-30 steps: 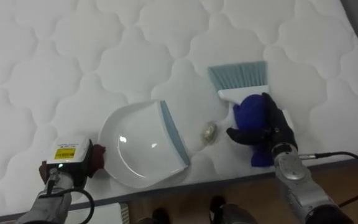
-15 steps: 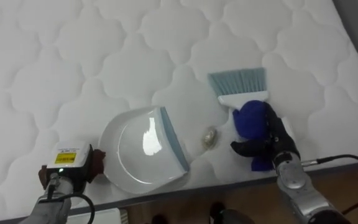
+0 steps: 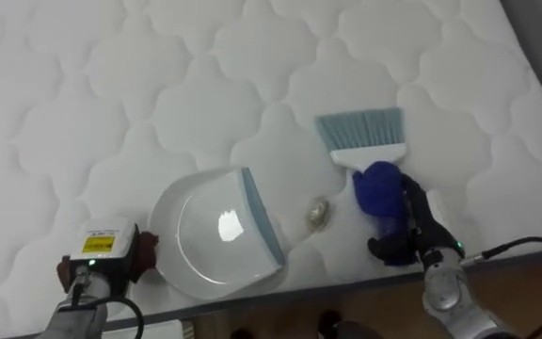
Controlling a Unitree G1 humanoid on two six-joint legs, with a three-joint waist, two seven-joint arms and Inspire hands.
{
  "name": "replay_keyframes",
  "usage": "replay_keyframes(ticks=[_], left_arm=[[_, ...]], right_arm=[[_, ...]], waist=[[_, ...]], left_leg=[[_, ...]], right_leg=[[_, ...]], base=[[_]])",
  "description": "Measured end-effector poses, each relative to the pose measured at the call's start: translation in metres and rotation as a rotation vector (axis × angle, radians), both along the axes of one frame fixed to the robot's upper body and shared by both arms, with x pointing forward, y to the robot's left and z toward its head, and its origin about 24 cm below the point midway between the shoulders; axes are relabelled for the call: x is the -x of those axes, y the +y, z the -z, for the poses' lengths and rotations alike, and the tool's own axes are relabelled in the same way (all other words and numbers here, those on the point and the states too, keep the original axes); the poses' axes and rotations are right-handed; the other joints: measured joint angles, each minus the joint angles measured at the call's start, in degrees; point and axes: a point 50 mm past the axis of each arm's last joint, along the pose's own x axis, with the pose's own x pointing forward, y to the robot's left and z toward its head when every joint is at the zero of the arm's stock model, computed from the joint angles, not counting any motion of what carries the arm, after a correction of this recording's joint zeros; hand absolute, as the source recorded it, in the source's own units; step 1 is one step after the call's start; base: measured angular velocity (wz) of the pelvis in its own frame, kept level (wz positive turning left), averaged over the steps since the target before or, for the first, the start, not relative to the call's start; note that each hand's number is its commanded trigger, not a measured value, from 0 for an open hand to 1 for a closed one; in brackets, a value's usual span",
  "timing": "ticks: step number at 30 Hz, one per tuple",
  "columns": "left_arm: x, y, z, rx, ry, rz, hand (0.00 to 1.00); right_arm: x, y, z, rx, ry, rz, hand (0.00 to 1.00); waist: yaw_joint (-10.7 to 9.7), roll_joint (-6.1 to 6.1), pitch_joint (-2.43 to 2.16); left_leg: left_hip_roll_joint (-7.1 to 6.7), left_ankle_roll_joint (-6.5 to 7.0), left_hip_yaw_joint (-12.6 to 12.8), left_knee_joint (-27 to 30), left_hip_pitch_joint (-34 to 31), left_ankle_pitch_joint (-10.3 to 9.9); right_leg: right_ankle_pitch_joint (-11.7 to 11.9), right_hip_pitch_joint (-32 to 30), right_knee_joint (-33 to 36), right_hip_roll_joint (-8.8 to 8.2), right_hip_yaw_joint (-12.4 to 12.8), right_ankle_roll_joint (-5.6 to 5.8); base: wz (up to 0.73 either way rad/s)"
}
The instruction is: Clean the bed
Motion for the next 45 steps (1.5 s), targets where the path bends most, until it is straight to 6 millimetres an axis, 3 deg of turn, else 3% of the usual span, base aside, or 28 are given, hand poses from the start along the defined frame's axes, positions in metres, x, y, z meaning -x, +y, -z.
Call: replay_keyframes(ticks=[2, 10, 20, 29, 45], left_arm=[[0.001, -0.002, 0.002, 0.005, 0.015, -0.003, 1.00], [0.000, -0.003, 0.002, 0.017, 0.028, -0.013, 1.00], [-0.002, -0.005, 0.001, 0.029, 0.029, -0.018, 1.00], [-0.003, -0.002, 0.000, 0.023, 0.024, -0.019, 1.00], [-0.006, 0.000, -0.006, 0.009, -0.001, 0.003, 1.00]], right_arm=[[0.002, -0.008, 0.000, 0.031, 0.013, 0.023, 1.00], [0.018, -0.027, 0.009, 0.135, 0.099, 0.106, 1.00], [0.018, -0.028, 0.010, 0.128, 0.107, 0.138, 1.00], [0.019, -0.027, 0.011, 0.101, 0.111, 0.154, 1.00], [0.020, -0.027, 0.012, 0.088, 0.114, 0.171, 1.00]], waist=[[-0.03, 0.00, 0.00], [0.13, 0.06, 0.03], [0.08, 0.20, 0.11], [0.14, -0.69, 0.46], [0.08, -0.91, 0.37]], left_leg=[[-0.67, 0.06, -0.01, -0.37, 0.53, 0.05], [-0.62, 0.16, -0.10, -0.41, -0.08, 0.15], [-0.49, 0.16, -0.22, -0.53, -0.71, 0.14], [-0.60, 0.18, 0.09, -0.65, -0.75, 0.13], [-0.73, 0.19, 0.24, -0.19, -1.07, 0.14]], right_leg=[[-0.19, 0.39, -0.03, -0.23, 0.07, 0.27], [-0.11, 0.41, -0.99, -0.01, -0.05, 0.53], [-0.10, -0.38, -0.50, -0.26, -0.18, 0.51], [-0.11, -0.69, -0.47, -0.27, 0.05, 0.54], [-0.13, -0.90, -0.34, -0.26, 0.46, 0.56]], base=[[0.02], [0.01], [0.01], [0.00], [0.00]])
